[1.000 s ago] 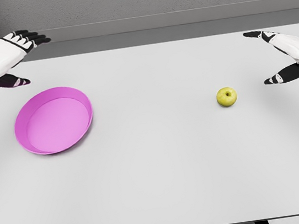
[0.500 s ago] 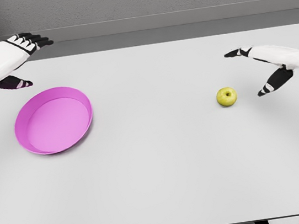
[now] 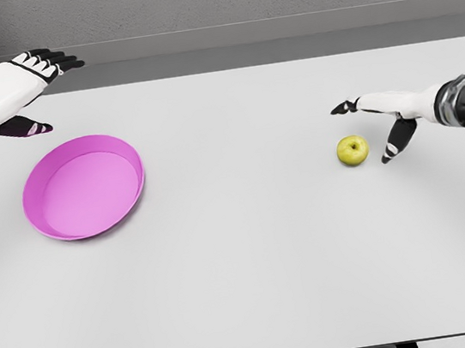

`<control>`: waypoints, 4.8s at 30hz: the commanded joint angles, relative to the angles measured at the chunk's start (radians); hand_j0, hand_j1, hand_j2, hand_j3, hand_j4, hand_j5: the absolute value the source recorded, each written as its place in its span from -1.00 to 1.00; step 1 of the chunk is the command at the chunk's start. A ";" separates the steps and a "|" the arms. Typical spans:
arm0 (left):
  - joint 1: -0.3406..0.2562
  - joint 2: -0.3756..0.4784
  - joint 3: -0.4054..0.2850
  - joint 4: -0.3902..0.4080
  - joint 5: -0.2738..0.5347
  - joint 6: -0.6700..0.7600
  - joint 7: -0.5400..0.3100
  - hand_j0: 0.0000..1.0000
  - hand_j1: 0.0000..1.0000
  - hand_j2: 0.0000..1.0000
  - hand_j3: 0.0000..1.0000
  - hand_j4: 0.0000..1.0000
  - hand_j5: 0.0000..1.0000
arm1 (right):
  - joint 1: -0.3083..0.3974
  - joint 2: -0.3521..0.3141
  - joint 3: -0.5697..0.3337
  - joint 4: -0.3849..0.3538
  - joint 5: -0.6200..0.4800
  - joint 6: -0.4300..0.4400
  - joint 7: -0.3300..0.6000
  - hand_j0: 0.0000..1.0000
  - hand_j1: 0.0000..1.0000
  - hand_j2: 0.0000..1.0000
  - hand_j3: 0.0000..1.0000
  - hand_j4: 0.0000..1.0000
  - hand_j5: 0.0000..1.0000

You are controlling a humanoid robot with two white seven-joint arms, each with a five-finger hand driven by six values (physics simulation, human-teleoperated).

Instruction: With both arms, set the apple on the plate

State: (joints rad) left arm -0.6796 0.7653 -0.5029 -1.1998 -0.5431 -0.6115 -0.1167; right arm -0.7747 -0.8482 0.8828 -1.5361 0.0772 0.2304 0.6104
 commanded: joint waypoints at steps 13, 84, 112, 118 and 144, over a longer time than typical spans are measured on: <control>0.000 -0.004 0.001 -0.001 0.006 0.001 -0.005 1.00 1.00 1.00 1.00 1.00 1.00 | -0.005 0.018 0.048 0.034 0.001 0.001 0.000 1.00 1.00 1.00 1.00 1.00 1.00; 0.002 0.000 0.003 -0.004 0.008 0.001 -0.006 1.00 1.00 1.00 1.00 1.00 1.00 | 0.002 0.176 0.008 -0.171 -0.001 0.003 0.000 -0.50 -0.50 -0.50 -0.50 -0.50 -0.50; 0.003 0.000 0.001 -0.009 0.008 0.001 -0.005 1.00 1.00 1.00 1.00 1.00 1.00 | -0.011 0.350 0.018 -0.153 0.003 0.093 0.000 1.00 1.00 1.00 1.00 1.00 1.00; 0.003 0.000 0.001 -0.011 0.008 0.001 -0.006 1.00 1.00 1.00 1.00 1.00 1.00 | -0.009 0.345 0.013 -0.148 0.003 0.098 0.000 1.00 1.00 1.00 1.00 1.00 1.00; -0.104 -0.178 -0.290 -0.225 -0.044 0.001 -0.291 1.00 1.00 1.00 1.00 1.00 1.00 | 0.167 -0.086 -0.419 -0.130 0.079 -0.375 0.000 1.00 1.00 1.00 1.00 1.00 1.00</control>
State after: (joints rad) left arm -0.7961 0.6154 -0.7544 -1.4077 -0.5694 -0.6120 -0.3691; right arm -0.5891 -0.9286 0.4956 -1.6617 0.1545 -0.1030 0.6115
